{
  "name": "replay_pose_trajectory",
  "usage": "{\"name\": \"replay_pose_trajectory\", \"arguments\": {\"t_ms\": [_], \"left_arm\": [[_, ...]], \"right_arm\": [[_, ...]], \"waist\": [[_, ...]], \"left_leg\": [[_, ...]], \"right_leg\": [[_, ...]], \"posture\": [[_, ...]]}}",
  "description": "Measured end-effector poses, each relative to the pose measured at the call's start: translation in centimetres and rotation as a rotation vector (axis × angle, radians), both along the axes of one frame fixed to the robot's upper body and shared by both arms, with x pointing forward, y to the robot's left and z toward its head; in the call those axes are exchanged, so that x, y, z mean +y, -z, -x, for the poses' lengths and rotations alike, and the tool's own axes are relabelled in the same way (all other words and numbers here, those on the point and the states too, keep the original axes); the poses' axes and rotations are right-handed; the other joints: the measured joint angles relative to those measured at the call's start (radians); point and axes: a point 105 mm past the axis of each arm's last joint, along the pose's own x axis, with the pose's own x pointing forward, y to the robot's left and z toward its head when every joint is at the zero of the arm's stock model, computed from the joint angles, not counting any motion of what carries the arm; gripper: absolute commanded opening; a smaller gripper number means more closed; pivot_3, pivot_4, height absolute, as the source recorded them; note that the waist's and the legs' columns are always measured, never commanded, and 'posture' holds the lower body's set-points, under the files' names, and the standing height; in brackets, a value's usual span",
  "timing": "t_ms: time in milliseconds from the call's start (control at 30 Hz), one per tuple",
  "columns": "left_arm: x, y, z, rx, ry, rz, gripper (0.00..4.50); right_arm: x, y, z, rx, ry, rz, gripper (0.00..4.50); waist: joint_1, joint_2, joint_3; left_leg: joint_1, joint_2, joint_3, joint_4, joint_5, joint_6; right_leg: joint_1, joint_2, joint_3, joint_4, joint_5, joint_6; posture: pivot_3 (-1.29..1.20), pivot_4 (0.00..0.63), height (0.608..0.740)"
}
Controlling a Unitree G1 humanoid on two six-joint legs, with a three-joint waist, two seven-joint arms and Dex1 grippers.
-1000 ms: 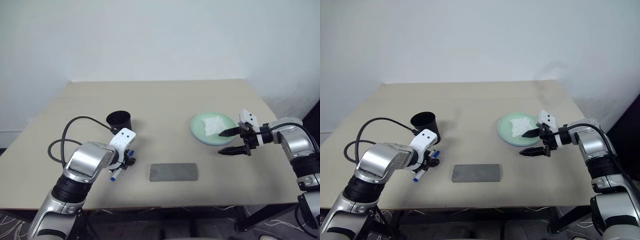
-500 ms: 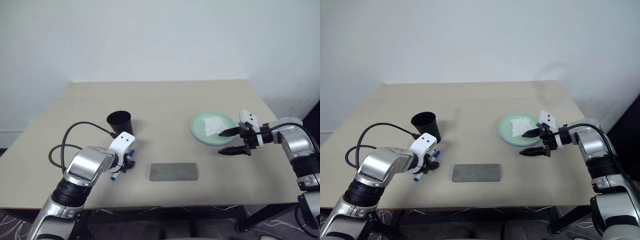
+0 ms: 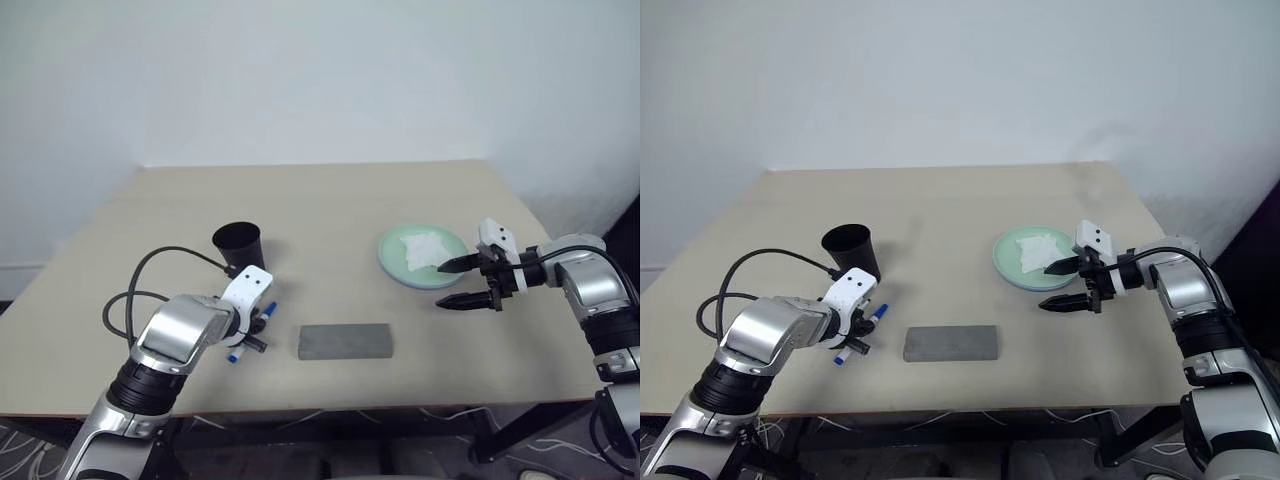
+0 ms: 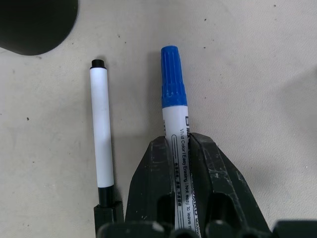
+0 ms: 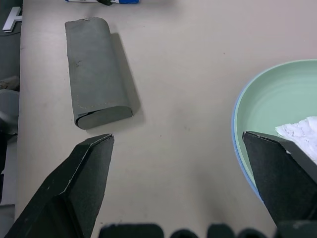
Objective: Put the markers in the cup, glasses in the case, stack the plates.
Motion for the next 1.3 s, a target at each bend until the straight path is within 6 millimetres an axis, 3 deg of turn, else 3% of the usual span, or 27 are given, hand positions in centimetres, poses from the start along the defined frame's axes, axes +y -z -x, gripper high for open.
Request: {"name": "replay_pose_trajectory", "arguments": {"t_ms": [200, 267, 333, 400, 533, 667, 833, 933, 1000, 1133, 1300], "left_arm": [[-0.2, 0.0, 0.0, -0.009, 0.026, 0.003, 0.1], [-1.1, -0.4, -0.1, -0.042, 0.07, 0.047, 0.1], [-3.4, -1.8, -0.3, -0.104, 0.165, 0.144, 0.1], [-5.5, -3.8, -0.3, -0.181, 0.257, 0.249, 0.1], [-7.9, -9.0, -1.2, -0.363, 0.337, 0.458, 0.1], [-8.8, -14.9, -2.9, -0.609, 0.383, 0.608, 0.1], [-7.2, -18.5, -6.1, -0.854, 0.262, 0.604, 0.1], [-4.6, -20.4, -9.0, -1.075, 0.085, 0.535, 0.1], [-3.1, -21.1, -9.6, -1.175, 0.028, 0.494, 0.1], [-1.2, -20.9, -10.5, -1.274, -0.018, 0.432, 0.1], [0.9, -18.7, -11.5, -1.281, -0.059, 0.376, 0.1]], "right_arm": [[0.0, 0.0, 0.0, -0.001, 0.001, 0.0, 4.5], [0.0, 0.0, 0.0, -0.001, 0.002, -0.001, 4.5], [0.0, 0.0, 0.0, -0.002, 0.001, -0.001, 4.5], [0.0, 0.0, 0.0, -0.002, 0.001, -0.002, 4.5], [0.0, 0.0, 0.0, -0.002, 0.002, -0.003, 4.5], [0.1, 0.0, 0.0, -0.002, 0.002, -0.005, 4.5], [0.2, 0.0, -0.1, -0.002, 0.001, -0.01, 4.5], [0.4, 0.1, -0.1, -0.003, 0.0, -0.017, 4.5], [0.4, 0.0, -0.1, -0.003, 0.002, -0.019, 4.5], [0.5, -0.1, -0.1, -0.001, 0.006, -0.028, 4.5], [0.6, -0.6, -0.1, -0.003, 0.007, -0.049, 4.5]], "waist": [[0.0, 0.0, 0.0], [0.001, 0.0, 0.0], [0.002, -0.001, 0.0], [0.001, -0.001, 0.0], [0.0, -0.001, 0.0], [0.0, -0.001, 0.0], [0.0, -0.001, 0.0], [0.001, -0.001, 0.0], [0.001, -0.001, 0.0], [0.002, -0.001, -0.001], [0.003, -0.001, -0.001]], "left_leg": [[0.0, 0.0, 0.0, 0.0, 0.0, 0.0], [-0.001, 0.0, 0.0, 0.0, 0.0, 0.0], [-0.002, 0.0, 0.0, 0.001, 0.001, -0.001], [-0.002, 0.001, 0.001, 0.001, 0.001, -0.001], [-0.002, 0.0, 0.001, 0.001, 0.001, -0.001], [-0.002, -0.001, 0.0, 0.0, 0.001, -0.001], [-0.001, -0.001, 0.0, 0.0, 0.001, -0.001], [-0.001, -0.001, 0.0, 0.001, 0.001, -0.001], [-0.002, -0.001, 0.0, 0.0, 0.001, -0.001], [-0.001, -0.001, 0.0, 0.0, 0.001, -0.001], [-0.002, -0.001, 0.0, 0.0, 0.001, -0.001]], "right_leg": [[0.0, 0.0, 0.0, 0.0, 0.0, 0.0], [-0.001, 0.0, 0.0, 0.0, 0.0, 0.0], [-0.001, -0.001, 0.0, 0.0, 0.0, 0.0], [-0.001, -0.002, 0.001, 0.0, 0.0, 0.0], [-0.001, -0.002, 0.0, 0.0, 0.0, 0.0], [0.0, -0.001, 0.0, 0.0, 0.0, 0.0], [0.002, -0.001, 0.001, 0.0, 0.0, 0.0], [0.002, -0.001, 0.001, -0.001, 0.0, 0.0], [0.002, -0.001, 0.001, -0.001, 0.0, 0.0], [0.002, -0.001, 0.001, -0.001, 0.001, 0.0], [0.002, -0.001, 0.001, -0.001, 0.003, 0.004]], "posture": [[0.0, 0.0, 0.735], [0.0, 0.0, 0.735], [0.0, 0.0, 0.735], [0.0, 0.0, 0.735], [0.0, 0.0, 0.735], [0.0, 0.0, 0.735], [0.0, 0.0, 0.735], [0.0, 0.0, 0.735], [0.0, 0.0, 0.735], [0.0, 0.0, 0.735], [0.0, 0.0, 0.735]]}}
